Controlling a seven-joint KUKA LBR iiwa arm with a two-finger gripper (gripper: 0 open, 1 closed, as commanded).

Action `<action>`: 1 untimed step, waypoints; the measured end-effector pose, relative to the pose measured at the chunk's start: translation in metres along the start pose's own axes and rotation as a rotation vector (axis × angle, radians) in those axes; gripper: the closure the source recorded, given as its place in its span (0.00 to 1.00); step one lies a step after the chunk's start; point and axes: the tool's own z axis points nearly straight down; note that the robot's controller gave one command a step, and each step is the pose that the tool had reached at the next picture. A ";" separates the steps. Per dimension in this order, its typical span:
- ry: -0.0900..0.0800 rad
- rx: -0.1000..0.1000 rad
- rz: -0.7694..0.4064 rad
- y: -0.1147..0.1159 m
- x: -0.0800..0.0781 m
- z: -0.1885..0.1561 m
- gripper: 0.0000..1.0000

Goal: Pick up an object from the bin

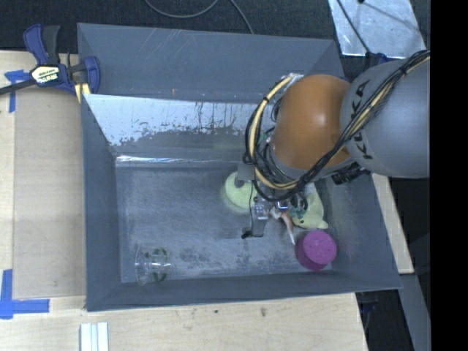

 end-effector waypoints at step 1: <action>-0.008 0.000 0.001 0.000 -0.002 -0.005 0.00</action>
Offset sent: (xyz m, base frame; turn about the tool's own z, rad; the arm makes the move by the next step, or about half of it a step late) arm 0.0559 -0.0495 -0.0626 0.4331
